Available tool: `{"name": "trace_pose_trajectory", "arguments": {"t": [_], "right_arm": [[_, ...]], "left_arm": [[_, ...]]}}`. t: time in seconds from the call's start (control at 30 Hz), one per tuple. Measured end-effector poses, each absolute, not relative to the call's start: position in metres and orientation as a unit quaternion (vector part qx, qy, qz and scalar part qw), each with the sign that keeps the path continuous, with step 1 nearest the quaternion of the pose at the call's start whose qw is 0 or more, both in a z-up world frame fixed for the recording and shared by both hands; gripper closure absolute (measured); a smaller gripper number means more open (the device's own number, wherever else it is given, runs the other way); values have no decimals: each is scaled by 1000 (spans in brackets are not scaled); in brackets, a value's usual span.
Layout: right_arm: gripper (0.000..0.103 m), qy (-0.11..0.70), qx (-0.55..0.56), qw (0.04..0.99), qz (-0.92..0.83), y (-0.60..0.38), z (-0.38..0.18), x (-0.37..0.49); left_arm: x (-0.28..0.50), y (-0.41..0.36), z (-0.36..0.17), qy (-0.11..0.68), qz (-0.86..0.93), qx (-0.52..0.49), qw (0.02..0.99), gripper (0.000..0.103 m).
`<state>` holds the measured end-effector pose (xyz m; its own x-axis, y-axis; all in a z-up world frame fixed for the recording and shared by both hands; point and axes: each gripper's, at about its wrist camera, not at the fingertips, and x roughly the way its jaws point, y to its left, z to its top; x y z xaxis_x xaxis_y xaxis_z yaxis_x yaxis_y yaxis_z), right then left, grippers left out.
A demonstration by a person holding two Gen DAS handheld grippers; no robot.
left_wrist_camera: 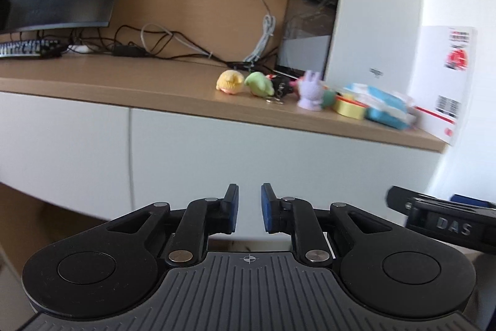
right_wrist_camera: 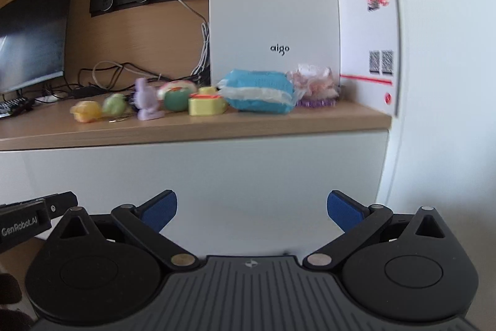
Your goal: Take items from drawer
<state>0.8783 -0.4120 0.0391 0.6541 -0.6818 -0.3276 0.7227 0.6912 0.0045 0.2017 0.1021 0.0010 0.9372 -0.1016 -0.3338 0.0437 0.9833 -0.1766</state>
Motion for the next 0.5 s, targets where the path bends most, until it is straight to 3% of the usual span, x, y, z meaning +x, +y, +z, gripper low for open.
{"name": "trace_pose_trajectory", "arguments": {"t": [0.2,0.5], "right_arm": [[0,167,88,897,-400,-357,51,845],[0,169,66,885,-430,-288,73,798]], "left_arm": [[136,105,22,179,-34,-34,983,85],[66,113,34,176,-55,-47,982,85]]}}
